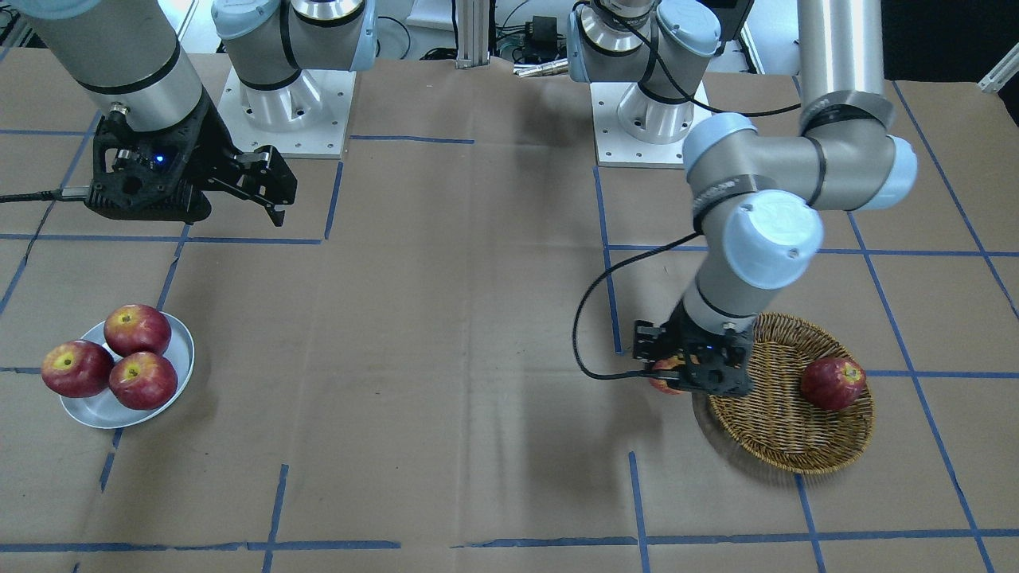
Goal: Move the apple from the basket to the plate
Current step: 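Lift the apple and carry it toward the table center with left gripper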
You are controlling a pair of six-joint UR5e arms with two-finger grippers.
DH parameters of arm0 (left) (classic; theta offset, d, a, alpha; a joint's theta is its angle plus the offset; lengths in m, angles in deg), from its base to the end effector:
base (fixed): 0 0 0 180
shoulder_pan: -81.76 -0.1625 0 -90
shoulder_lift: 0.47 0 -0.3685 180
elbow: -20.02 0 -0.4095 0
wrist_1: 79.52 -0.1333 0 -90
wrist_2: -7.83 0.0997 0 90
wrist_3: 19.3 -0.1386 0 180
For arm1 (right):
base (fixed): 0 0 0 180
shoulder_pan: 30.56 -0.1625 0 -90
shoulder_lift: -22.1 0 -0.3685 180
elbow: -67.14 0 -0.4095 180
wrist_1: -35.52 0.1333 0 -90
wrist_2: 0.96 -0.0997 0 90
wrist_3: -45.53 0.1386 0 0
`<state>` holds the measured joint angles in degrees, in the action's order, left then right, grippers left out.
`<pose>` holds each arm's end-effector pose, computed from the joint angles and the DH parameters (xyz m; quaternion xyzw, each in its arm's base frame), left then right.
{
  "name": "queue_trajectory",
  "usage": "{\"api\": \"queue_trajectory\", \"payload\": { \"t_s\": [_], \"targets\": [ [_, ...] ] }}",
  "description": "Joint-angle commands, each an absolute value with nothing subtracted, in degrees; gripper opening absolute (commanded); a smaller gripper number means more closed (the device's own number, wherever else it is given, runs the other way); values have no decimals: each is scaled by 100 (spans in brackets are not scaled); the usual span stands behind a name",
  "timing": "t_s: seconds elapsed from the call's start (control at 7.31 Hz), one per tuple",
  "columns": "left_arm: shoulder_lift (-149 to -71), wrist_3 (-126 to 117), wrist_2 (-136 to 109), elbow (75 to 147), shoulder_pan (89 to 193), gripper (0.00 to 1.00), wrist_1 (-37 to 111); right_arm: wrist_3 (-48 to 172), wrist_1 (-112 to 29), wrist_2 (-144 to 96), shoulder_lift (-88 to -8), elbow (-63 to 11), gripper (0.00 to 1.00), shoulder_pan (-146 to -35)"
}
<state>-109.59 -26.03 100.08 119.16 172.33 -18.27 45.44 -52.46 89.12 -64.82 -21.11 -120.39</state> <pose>-0.1336 -0.5810 0.1791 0.0636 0.9978 -0.0032 0.0198 0.1316 -0.5210 0.3768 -0.0007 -0.9996 -0.0292 0.0006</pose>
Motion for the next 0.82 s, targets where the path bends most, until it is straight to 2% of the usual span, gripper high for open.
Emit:
{"api": "queue_trajectory", "payload": {
  "t_s": [0.0, 0.41, 0.68],
  "targets": [
    [-11242, -1039, 10169, 11610, 18376, 65, -1791, 4544, -5246, 8912, -6482, -2111, 100, -12039],
    [-12208, -139, 10134, 10803, 19283, 65, -1861, 4544, -5246, 8912, -6482, -2111, 100, -12039],
    [-12492, -93, 10091, 10659, 19444, 65, -1870, 4544, -5246, 8912, -6482, -2102, 100, -12030]
  ]
}}
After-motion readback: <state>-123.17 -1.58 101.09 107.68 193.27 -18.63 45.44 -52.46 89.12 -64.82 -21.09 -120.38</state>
